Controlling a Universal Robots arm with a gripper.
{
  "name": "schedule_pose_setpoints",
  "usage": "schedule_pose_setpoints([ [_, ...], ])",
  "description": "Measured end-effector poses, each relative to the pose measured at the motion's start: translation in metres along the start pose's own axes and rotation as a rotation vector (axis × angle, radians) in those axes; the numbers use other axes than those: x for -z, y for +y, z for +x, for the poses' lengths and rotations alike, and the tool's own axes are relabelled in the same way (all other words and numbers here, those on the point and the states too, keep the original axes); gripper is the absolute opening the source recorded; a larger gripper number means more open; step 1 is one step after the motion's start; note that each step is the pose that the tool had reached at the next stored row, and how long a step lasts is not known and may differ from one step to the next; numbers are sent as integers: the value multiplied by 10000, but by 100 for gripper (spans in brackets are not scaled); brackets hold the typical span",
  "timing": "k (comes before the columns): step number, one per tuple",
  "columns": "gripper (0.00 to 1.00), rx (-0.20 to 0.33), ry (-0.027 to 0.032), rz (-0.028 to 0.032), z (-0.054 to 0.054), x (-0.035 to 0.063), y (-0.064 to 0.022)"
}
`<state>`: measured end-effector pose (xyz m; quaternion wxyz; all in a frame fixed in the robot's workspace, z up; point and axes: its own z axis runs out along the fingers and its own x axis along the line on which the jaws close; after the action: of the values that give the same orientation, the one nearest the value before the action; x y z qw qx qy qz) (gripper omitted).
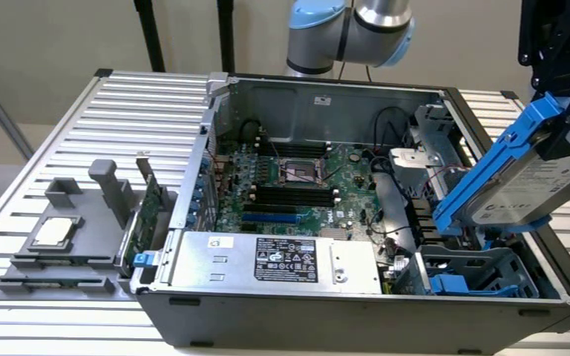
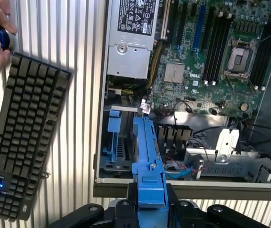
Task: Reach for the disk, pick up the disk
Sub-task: 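Pick up the disk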
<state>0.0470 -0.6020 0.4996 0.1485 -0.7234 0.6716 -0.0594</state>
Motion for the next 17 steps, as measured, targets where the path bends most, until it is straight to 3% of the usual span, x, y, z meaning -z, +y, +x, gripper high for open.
schedule_pose_setpoints([
  [9, 33, -451, 140, 65, 28, -37, 2],
  [17, 33, -637, 199, 91, 62, -74, -26],
])
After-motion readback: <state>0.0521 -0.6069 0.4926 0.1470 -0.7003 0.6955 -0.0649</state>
